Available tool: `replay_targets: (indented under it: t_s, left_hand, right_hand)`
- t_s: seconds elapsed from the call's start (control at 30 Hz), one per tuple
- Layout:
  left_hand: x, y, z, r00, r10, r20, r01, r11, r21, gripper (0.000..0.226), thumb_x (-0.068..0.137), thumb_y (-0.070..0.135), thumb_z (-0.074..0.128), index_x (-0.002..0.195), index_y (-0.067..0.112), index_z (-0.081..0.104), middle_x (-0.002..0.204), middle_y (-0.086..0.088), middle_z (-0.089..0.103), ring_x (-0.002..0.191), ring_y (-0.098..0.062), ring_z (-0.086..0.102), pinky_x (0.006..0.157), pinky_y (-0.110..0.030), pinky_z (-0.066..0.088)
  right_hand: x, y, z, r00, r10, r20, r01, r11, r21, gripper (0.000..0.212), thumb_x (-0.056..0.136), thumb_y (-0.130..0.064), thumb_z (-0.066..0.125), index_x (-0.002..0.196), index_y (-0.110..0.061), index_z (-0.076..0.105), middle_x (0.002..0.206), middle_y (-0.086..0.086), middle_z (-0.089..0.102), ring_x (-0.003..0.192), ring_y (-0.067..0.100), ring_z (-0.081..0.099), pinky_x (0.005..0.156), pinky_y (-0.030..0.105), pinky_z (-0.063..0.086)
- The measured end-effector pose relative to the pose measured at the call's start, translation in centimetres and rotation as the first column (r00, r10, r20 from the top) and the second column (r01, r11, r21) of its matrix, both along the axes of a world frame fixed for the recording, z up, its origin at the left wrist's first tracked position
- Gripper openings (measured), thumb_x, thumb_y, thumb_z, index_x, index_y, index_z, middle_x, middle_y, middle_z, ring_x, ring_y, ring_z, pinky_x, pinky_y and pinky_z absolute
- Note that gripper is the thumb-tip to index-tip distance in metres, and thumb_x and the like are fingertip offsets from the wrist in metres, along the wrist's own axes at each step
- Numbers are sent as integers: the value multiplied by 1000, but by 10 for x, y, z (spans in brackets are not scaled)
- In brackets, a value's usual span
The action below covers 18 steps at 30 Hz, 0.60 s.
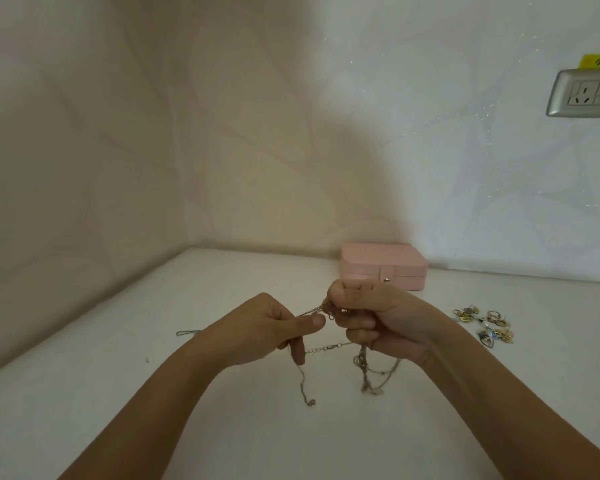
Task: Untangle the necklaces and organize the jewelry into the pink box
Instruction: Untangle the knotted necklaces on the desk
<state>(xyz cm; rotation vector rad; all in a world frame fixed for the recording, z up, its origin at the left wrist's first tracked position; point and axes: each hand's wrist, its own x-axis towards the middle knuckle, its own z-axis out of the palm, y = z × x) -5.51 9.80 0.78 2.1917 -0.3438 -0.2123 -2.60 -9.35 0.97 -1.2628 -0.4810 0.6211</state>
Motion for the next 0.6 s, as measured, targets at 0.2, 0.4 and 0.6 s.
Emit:
replay_targets:
  t_s: [0.2,0.4,0.6]
  left_hand:
    - [-2,3,3,998,-61,15,63,944,-323,55,83,56,57,44,18,54,57,-6,33,50,-10,27,51,-18,28]
    - [-1,7,7,999,-20,-37,-9,765,-644,32,78,37,56,60,15,71,76,4,64,56,-5,35,46,-15,27]
    - [-2,7,8,989,-98,-113,20,834,-551,40,82,37,66,50,15,59,41,3,34,53,-16,16,46,-22,17]
  right_hand:
    - [-1,-4,6,989,-143,-22,144,989,21,18,78,-20,62,67,-13,73,59,-1,53,43,3,37,41,13,35]
    - [5,-5,1,989,-136,-52,140,987,79,17,76,-1,60,81,-4,76,80,9,67,72,18,65,80,29,57]
    - [5,-5,3,984,-171,-51,175,980,90,14,75,-6,61,76,-6,75,83,9,69,79,21,66,91,36,51]
